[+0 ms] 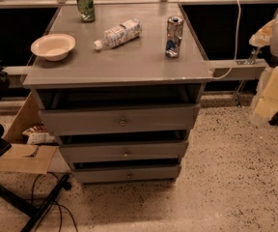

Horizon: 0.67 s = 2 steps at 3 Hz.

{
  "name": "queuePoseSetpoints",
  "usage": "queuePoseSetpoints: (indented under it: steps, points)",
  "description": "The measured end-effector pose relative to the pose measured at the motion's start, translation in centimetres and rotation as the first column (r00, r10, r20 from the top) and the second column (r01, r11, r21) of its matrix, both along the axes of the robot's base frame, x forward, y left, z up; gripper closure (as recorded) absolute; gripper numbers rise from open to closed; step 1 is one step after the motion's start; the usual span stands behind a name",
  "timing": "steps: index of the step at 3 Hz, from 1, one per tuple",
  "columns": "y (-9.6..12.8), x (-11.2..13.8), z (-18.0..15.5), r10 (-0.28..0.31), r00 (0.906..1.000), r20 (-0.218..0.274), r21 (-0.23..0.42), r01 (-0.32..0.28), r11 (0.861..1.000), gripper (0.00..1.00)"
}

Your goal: Open bottom drawer

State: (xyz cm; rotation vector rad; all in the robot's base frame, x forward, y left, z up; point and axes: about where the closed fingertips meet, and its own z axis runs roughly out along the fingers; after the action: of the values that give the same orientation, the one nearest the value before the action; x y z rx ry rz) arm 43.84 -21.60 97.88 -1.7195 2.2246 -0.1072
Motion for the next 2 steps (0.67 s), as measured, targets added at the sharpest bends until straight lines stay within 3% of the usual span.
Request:
queuePoseSetpoints:
  steps: [2]
  points:
    - [0.42, 0.24, -0.94, 0.012, 0.9999, 0.009, 0.000, -0.012, 1.000, 0.00]
